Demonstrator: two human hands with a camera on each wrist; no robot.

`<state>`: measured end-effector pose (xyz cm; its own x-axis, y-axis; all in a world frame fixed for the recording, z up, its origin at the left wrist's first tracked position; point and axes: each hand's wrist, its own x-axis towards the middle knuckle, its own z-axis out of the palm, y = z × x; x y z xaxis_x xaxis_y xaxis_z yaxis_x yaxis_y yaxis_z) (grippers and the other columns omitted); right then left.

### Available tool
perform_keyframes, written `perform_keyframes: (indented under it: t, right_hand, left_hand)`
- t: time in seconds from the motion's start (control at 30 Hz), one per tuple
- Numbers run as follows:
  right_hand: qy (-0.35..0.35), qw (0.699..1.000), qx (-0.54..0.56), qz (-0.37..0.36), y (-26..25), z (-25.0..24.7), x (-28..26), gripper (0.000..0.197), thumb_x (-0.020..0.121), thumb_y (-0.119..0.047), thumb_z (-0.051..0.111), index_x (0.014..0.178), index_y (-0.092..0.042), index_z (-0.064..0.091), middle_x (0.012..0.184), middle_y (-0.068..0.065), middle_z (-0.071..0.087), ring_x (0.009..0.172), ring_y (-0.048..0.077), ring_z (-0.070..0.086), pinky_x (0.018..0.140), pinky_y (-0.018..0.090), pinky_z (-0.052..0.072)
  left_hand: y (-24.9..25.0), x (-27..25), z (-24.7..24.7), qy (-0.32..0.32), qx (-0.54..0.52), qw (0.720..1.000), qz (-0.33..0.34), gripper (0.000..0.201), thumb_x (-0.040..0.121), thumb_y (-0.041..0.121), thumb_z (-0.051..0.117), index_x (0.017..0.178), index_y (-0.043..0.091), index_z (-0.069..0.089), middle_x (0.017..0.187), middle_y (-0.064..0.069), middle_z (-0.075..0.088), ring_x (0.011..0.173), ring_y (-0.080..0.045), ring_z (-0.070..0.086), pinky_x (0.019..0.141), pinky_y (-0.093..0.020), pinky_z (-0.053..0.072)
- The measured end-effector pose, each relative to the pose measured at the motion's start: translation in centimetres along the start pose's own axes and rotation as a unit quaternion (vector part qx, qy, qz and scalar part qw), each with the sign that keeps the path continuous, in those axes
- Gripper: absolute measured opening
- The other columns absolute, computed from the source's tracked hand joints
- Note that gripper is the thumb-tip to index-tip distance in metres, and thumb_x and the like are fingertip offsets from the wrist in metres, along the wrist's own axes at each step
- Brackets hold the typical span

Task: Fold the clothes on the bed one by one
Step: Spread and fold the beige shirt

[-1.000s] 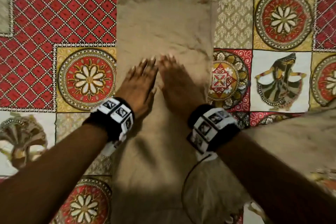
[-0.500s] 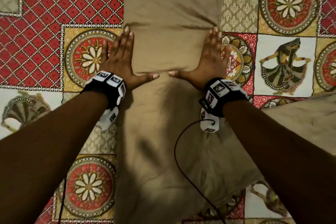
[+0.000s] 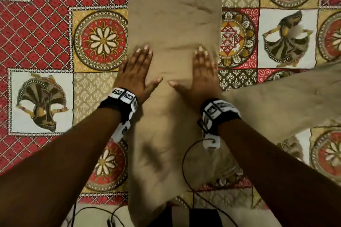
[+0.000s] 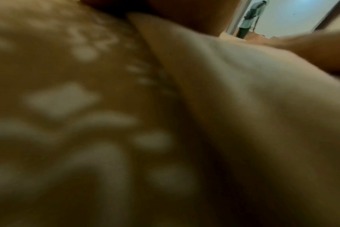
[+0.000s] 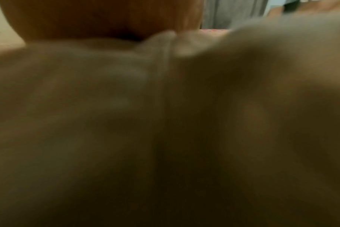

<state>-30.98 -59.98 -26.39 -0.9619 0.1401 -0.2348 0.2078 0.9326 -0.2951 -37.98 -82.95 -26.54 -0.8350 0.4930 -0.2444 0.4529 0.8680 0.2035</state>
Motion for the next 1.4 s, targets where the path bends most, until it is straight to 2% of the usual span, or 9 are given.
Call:
perform_keyframes:
  t: [0.13, 0.23, 0.33, 0.4, 0.47, 0.83, 1.07, 1.23, 1.4]
  right_hand:
    - [-0.023, 0.997, -0.030, 0.074, 3.2, -1.1, -1.1, 0.132, 0.071, -0.101, 0.027, 0.161, -0.010, -0.008, 0.170, 0.009, -0.009, 0.156, 0.023, -0.011, 0.125, 0.052, -0.004]
    - [0.014, 0.995, -0.037, 0.089, 3.7, -1.9, -2.4, 0.131, 0.076, -0.096, 0.034, 0.160, -0.002, -0.001, 0.168, 0.018, -0.002, 0.156, 0.032, -0.002, 0.126, 0.053, 0.002]
    - [0.092, 0.994, -0.058, -0.011, 1.4, -0.8, -5.9, 0.098, 0.093, -0.063, 0.050, 0.157, 0.004, 0.020, 0.164, 0.025, 0.019, 0.153, 0.039, 0.018, 0.123, 0.051, 0.011]
    - [0.078, 0.990, -0.049, -0.104, -1.2, 1.7, -9.4, 0.080, 0.093, -0.038, 0.056, 0.155, 0.004, 0.027, 0.162, 0.023, 0.026, 0.152, 0.039, 0.022, 0.123, 0.050, 0.014]
    - [0.050, 0.988, -0.040, -0.139, -2.4, 3.9, -12.5, 0.071, 0.095, -0.029, 0.056, 0.155, 0.002, 0.031, 0.163, 0.019, 0.028, 0.152, 0.035, 0.023, 0.125, 0.047, 0.014]
    - [0.041, 0.998, -0.036, -0.030, -1.0, 3.9, -15.4, 0.098, 0.096, -0.072, 0.040, 0.159, 0.000, 0.018, 0.167, 0.017, 0.016, 0.155, 0.030, 0.014, 0.127, 0.041, 0.010]
    - [-0.023, 0.967, -0.068, -0.246, 2.3, 4.9, -20.7, 0.090, 0.096, -0.065, 0.042, 0.156, 0.001, 0.028, 0.164, 0.018, 0.024, 0.154, 0.032, 0.018, 0.126, 0.047, 0.016]
    - [-0.064, 0.962, -0.069, -0.256, 4.4, 3.4, -22.2, 0.109, 0.090, -0.081, 0.036, 0.156, 0.004, 0.022, 0.165, 0.022, 0.019, 0.154, 0.036, 0.016, 0.125, 0.050, 0.015]
    - [-0.118, 0.957, -0.093, -0.246, 5.2, 2.9, -23.7, 0.145, 0.064, -0.100, 0.045, 0.158, 0.004, 0.008, 0.167, 0.022, 0.003, 0.155, 0.038, 0.004, 0.126, 0.053, 0.006]
  left_hand:
    - [-1.1, -0.4, -0.5, -0.021, 0.007, 0.999, -0.030, 0.107, 0.082, 0.088, 0.030, 0.159, 0.023, -0.006, 0.167, 0.006, -0.011, 0.153, -0.014, -0.008, 0.124, -0.048, 0.007]
    - [-0.9, -1.8, -1.1, -0.023, 0.017, 0.999, -0.041, 0.110, 0.083, 0.085, 0.034, 0.159, 0.016, -0.006, 0.167, -0.001, -0.012, 0.154, -0.022, -0.009, 0.124, -0.049, 0.005]
    - [1.4, -5.3, -0.6, -0.015, 0.010, 1.000, 0.026, 0.087, 0.095, 0.058, 0.040, 0.159, 0.011, 0.003, 0.167, -0.009, -0.002, 0.154, -0.028, -0.003, 0.124, -0.048, 0.005]
    - [3.4, -8.3, 0.7, -0.035, 0.000, 0.996, 0.082, 0.073, 0.098, 0.041, 0.037, 0.159, 0.011, 0.009, 0.167, -0.009, 0.004, 0.154, -0.026, 0.002, 0.124, -0.046, 0.008]
    - [4.5, -10.5, 2.2, -0.059, 0.011, 0.995, 0.082, 0.069, 0.100, 0.043, 0.031, 0.159, 0.012, 0.010, 0.167, -0.006, 0.004, 0.154, -0.023, 0.001, 0.124, -0.045, 0.010]
    - [3.1, -13.5, 2.8, -0.077, 0.021, 0.996, 0.044, 0.103, 0.086, 0.079, 0.035, 0.159, 0.016, 0.000, 0.167, -0.001, -0.006, 0.154, -0.020, -0.007, 0.124, -0.043, 0.004]
    - [2.4, -22.4, 4.1, -0.072, 0.016, 0.997, 0.017, 0.075, 0.099, 0.057, 0.028, 0.159, 0.015, 0.013, 0.167, -0.005, 0.008, 0.154, -0.023, 0.004, 0.122, -0.045, 0.015]
    - [3.3, -26.8, 3.6, -0.078, -0.017, 0.995, 0.051, 0.091, 0.089, 0.069, 0.040, 0.159, 0.016, 0.016, 0.167, -0.003, 0.009, 0.154, -0.022, 0.004, 0.123, -0.048, 0.010]
    - [2.7, -29.0, 3.5, -0.126, -0.010, 0.991, 0.039, 0.117, 0.072, 0.089, 0.040, 0.160, 0.021, 0.003, 0.167, 0.004, -0.004, 0.154, -0.023, -0.003, 0.121, -0.054, 0.011]
